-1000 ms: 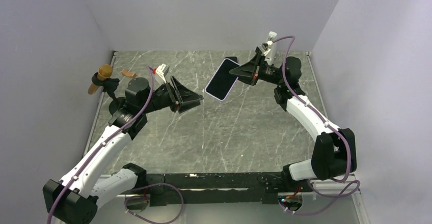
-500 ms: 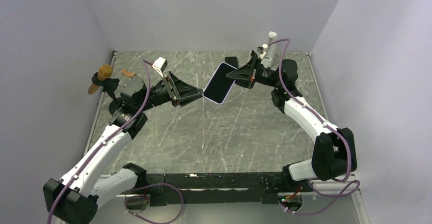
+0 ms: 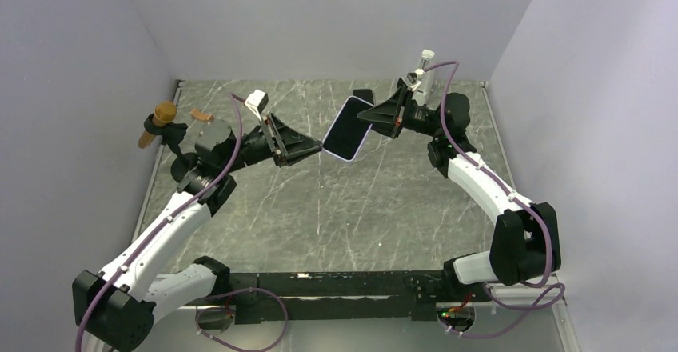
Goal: Take the phone out of the phone case
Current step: Remove the phone case from the phone.
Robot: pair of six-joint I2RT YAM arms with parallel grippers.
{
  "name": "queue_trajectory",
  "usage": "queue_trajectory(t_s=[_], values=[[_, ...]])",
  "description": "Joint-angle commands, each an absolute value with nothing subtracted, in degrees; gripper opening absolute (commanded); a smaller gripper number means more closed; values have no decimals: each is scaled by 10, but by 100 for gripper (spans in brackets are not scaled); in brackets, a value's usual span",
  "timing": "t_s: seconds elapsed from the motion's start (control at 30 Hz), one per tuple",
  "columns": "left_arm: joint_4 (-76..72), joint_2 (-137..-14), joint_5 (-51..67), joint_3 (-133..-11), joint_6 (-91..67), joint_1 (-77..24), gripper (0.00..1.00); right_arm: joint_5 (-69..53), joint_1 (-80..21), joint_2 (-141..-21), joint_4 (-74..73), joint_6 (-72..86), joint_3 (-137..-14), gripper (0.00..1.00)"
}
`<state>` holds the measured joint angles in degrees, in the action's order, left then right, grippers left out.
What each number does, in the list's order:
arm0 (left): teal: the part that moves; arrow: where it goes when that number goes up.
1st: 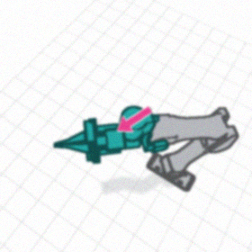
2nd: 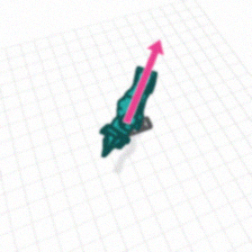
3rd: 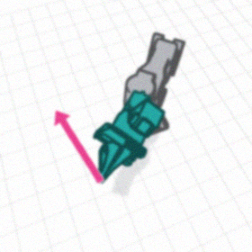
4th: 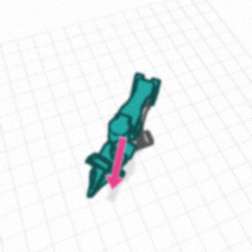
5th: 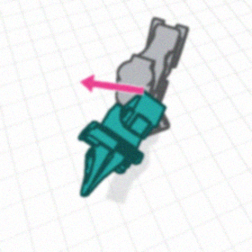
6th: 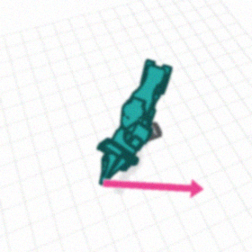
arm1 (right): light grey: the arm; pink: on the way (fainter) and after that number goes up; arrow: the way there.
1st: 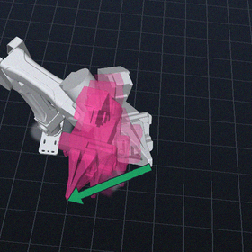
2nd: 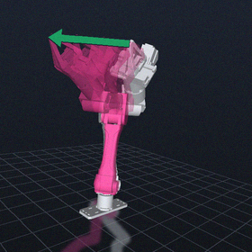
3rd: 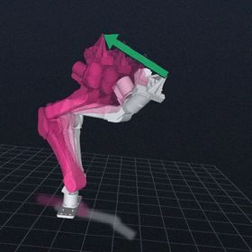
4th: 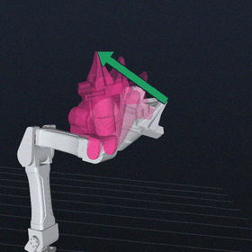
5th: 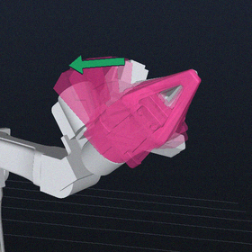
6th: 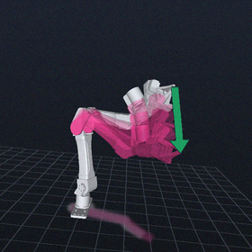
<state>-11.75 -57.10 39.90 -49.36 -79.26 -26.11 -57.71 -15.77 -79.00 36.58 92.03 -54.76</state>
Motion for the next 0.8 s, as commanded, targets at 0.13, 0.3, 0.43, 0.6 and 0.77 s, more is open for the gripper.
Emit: queue_trajectory(t_s=[0.13,0.3,0.43,0.6,0.77], values=[[-181,-596,427,-513,-813,-289,29,-551,-186,-768,413,925,-544,0],[-191,-593,429,-503,-824,-292,27,-545,-191,-777,438,937,-542,0],[-238,-588,423,-486,-853,-292,25,-541,-191,-777,468,965,-521,0],[-244,-570,427,-480,-862,-291,42,-533,-190,-780,509,999,-497,0],[-248,-539,403,-448,-882,-292,47,-526,-184,-798,563,1036,-492,0]])
